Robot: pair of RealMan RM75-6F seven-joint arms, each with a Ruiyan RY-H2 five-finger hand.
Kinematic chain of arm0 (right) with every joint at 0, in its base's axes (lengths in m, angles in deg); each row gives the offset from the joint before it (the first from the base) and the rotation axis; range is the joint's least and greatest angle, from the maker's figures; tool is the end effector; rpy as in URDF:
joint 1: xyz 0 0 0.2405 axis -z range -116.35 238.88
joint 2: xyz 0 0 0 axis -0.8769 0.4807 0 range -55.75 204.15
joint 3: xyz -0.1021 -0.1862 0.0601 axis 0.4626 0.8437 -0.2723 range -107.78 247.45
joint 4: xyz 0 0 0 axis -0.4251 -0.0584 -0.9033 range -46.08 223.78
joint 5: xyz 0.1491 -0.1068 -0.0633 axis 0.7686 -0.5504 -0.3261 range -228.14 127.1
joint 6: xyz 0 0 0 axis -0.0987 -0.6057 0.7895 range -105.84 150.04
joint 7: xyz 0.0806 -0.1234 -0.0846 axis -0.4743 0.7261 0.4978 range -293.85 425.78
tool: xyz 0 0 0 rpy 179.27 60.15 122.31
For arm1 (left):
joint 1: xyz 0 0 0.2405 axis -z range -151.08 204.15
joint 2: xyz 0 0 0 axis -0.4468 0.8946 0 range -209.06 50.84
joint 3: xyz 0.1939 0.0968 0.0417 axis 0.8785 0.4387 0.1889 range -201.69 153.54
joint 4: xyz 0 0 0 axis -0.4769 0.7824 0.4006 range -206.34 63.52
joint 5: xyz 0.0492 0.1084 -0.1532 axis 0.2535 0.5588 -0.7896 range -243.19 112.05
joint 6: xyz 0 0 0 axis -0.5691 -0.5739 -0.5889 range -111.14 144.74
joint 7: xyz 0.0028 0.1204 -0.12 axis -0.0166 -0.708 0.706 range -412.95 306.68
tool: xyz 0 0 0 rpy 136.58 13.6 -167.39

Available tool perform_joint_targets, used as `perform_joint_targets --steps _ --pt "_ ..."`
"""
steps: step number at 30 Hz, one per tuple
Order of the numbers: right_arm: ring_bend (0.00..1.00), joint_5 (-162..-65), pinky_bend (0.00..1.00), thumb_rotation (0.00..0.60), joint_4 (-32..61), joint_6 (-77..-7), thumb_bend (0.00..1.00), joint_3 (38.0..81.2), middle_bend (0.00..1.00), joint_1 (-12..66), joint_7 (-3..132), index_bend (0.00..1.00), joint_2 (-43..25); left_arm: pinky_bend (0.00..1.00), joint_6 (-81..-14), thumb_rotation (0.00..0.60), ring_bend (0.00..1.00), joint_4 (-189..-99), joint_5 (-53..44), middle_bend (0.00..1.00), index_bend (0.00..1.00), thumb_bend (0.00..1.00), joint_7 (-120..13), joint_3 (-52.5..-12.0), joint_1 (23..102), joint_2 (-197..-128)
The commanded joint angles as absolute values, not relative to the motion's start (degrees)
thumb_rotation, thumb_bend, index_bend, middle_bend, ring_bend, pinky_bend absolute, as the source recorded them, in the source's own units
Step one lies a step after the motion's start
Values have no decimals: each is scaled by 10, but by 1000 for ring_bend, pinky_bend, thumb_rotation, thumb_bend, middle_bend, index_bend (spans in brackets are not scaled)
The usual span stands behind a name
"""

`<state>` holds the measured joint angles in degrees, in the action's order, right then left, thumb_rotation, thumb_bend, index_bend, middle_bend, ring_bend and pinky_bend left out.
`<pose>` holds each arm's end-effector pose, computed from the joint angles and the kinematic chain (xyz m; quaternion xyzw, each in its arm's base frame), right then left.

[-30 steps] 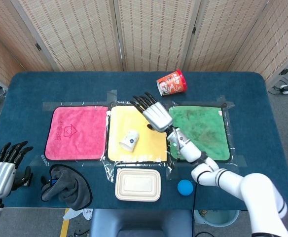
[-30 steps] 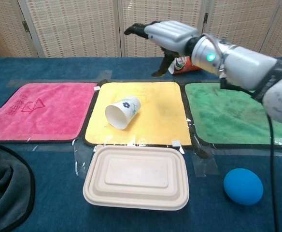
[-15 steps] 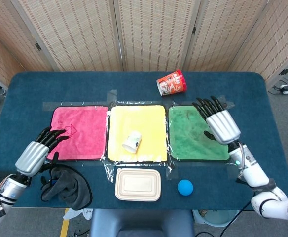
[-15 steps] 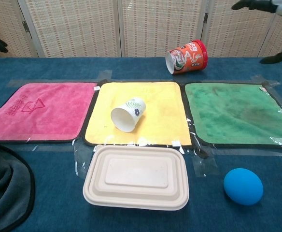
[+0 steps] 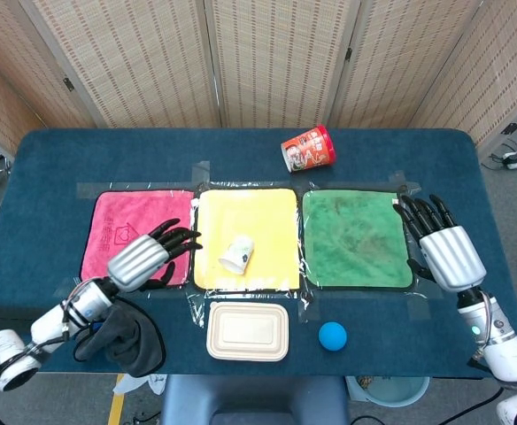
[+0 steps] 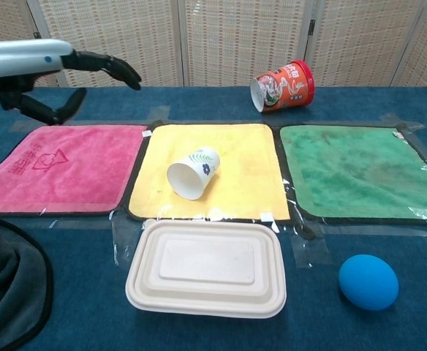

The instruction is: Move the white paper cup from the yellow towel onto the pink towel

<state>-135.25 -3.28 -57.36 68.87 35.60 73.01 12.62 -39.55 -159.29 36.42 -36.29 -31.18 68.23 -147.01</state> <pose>-0.2023 -0.2860 0.1530 0.7000 -0.2545 0.3990 0.5349 -0.1004 0.3212 0.0666 -0.8127 -0.2811 -0.4366 0.2643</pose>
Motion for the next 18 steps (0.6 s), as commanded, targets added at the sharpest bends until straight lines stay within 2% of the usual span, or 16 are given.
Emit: perform_joint_targets --steps 1,3,8,11,18 --pt "89 -1357 9 600 -36 -576 235 689 77 363 732 0 128 0 -350 378 122 -1581 371 143 197 867 -369 -317 732 -1500" --pt "89 -1360 9 600 -37 -574 235 688 77 367 731 0 128 0 -330 297 114 -1578 368 143 197 885 -374 -318 752 -1512" --pt "89 -1367 9 600 -37 -572 235 686 77 375 732 0 129 0 -271 140 101 -1558 345 143 193 929 -386 -320 802 -1548" --pt "90 -1368 9 600 -36 -570 235 684 77 379 730 0 128 0 -238 95 94 -1540 326 143 179 946 -393 -320 827 -1571" --pt "88 -1370 9 600 -33 -565 235 679 77 388 726 0 126 0 -185 71 94 -1493 287 143 186 956 -416 -320 870 -1618"
